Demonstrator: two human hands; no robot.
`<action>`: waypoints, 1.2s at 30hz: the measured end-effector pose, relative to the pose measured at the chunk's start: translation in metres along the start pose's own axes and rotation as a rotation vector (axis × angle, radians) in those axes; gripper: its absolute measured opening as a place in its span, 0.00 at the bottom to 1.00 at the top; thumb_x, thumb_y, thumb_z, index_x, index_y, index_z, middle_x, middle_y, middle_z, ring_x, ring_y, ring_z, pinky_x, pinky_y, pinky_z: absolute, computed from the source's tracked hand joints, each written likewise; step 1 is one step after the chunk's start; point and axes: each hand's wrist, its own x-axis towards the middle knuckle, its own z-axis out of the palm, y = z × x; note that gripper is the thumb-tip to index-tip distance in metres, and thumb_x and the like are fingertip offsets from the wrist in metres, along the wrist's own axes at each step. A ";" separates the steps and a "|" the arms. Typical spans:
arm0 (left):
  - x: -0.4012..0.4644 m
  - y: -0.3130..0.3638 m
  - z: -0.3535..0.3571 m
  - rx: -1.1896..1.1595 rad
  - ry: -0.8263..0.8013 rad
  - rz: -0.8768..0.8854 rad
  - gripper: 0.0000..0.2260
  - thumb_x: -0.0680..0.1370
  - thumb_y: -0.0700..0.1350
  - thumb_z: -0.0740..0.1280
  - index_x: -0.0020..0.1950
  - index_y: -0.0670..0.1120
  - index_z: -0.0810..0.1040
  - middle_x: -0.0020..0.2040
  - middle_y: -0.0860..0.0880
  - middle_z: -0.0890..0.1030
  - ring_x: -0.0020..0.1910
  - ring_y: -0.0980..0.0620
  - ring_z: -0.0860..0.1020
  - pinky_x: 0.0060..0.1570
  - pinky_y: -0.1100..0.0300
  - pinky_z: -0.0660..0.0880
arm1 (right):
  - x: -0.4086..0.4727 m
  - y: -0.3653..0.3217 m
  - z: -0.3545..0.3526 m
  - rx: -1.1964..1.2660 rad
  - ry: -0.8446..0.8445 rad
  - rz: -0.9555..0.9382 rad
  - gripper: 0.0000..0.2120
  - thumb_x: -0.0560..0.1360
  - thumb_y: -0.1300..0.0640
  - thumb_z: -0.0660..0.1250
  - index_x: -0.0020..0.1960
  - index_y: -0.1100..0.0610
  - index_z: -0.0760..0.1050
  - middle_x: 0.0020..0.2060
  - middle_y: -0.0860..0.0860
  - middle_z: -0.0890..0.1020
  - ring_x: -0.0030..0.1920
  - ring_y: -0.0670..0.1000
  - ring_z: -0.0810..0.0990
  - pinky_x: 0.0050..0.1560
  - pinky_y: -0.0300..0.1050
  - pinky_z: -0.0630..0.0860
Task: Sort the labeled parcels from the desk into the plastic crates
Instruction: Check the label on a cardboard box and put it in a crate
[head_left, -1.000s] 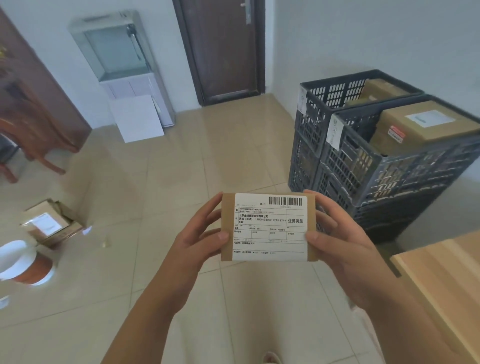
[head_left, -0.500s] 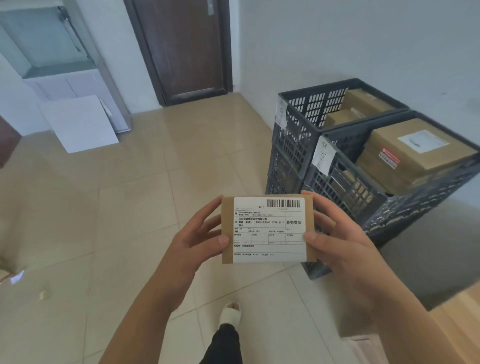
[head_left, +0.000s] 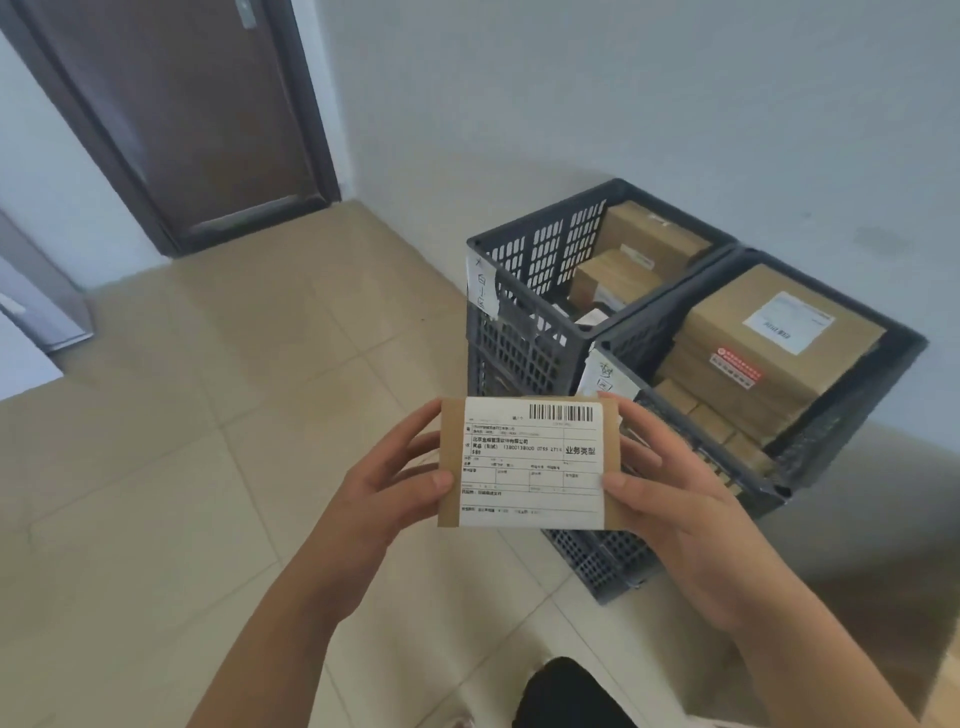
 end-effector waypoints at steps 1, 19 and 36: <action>0.018 0.001 0.000 0.006 -0.017 -0.012 0.34 0.69 0.55 0.74 0.75 0.59 0.73 0.70 0.49 0.79 0.66 0.45 0.80 0.66 0.40 0.75 | 0.012 0.000 -0.006 0.011 0.015 0.006 0.27 0.75 0.62 0.69 0.71 0.44 0.74 0.62 0.50 0.84 0.61 0.56 0.84 0.59 0.54 0.83; 0.354 0.069 0.001 0.205 -0.138 -0.133 0.33 0.65 0.53 0.76 0.70 0.64 0.74 0.67 0.51 0.81 0.65 0.48 0.81 0.65 0.42 0.75 | 0.297 -0.053 -0.133 0.006 0.189 0.113 0.21 0.78 0.62 0.70 0.66 0.41 0.78 0.58 0.44 0.86 0.57 0.46 0.85 0.59 0.51 0.78; 0.604 0.056 0.053 0.104 -0.282 -0.417 0.36 0.71 0.50 0.78 0.75 0.60 0.65 0.73 0.48 0.74 0.69 0.47 0.75 0.63 0.41 0.78 | 0.415 -0.038 -0.152 -0.133 0.818 0.170 0.33 0.63 0.58 0.82 0.61 0.37 0.72 0.62 0.50 0.76 0.63 0.52 0.76 0.67 0.60 0.76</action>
